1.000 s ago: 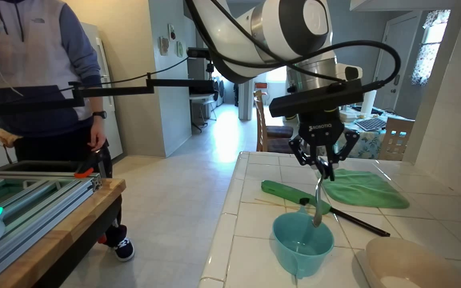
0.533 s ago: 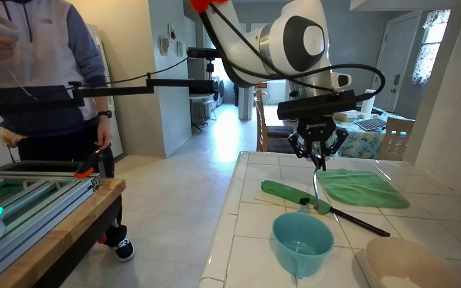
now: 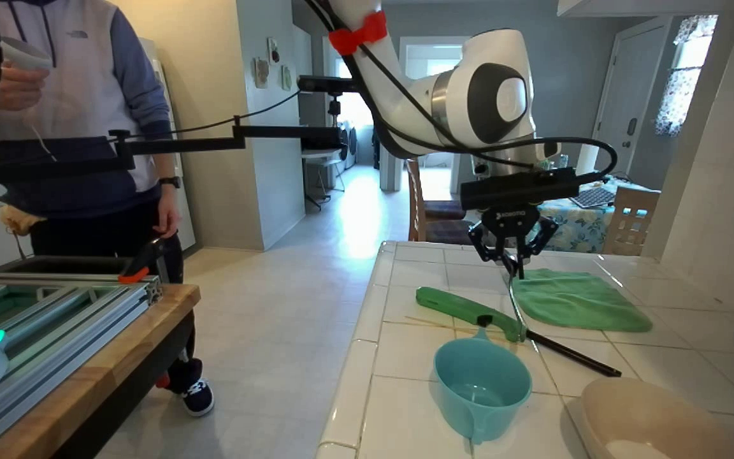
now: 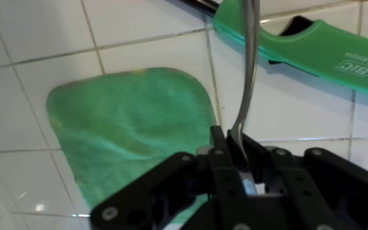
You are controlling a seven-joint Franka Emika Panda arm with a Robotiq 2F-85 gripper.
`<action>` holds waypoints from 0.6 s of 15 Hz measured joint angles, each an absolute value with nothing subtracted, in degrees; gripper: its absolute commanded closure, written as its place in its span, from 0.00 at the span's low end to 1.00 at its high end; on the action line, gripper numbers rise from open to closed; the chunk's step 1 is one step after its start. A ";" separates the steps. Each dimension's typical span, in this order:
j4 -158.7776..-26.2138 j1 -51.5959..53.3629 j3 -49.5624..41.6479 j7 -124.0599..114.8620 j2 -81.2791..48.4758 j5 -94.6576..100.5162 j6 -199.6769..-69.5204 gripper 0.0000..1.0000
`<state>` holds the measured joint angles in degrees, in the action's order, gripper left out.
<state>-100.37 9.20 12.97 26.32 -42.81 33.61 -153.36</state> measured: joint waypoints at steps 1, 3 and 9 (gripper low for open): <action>-98.85 9.45 12.98 26.77 -44.05 33.61 -153.36 0.97; -96.29 9.93 12.96 27.13 -46.15 33.61 -153.36 0.97; -89.01 11.22 11.65 27.47 -51.68 33.63 -153.29 0.97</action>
